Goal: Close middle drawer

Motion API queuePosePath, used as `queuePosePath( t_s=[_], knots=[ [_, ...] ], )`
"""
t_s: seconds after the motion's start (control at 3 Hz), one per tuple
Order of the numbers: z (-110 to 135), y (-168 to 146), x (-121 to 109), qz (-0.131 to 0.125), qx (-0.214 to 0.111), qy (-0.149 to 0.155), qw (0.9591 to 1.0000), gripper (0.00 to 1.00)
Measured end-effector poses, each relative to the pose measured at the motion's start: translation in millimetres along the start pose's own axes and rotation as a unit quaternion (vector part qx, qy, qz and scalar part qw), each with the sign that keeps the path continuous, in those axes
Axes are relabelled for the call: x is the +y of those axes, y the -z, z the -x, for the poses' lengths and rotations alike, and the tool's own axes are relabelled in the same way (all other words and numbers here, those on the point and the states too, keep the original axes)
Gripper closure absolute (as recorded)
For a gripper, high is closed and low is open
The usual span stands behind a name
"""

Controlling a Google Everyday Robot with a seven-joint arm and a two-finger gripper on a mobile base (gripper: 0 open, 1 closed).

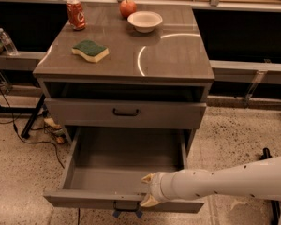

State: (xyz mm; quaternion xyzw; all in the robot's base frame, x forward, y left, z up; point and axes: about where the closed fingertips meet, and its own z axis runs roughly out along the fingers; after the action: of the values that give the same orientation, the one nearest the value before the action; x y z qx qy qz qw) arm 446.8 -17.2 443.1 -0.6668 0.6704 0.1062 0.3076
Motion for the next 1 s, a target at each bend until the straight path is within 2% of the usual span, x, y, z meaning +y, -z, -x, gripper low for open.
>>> queuePosePath(
  t_s=[0.33,0.67,1.0],
  knots=[
    [33.3,-5.6,-27.0,-0.016,-0.021,0.015,0.9995,0.80],
    [42.5,-7.7,-34.1,-0.020,-0.027,0.018,0.9992,1.00],
    [88.5,-14.4,-72.0,-0.044,-0.058,0.036,0.9967,1.00]
  ],
)
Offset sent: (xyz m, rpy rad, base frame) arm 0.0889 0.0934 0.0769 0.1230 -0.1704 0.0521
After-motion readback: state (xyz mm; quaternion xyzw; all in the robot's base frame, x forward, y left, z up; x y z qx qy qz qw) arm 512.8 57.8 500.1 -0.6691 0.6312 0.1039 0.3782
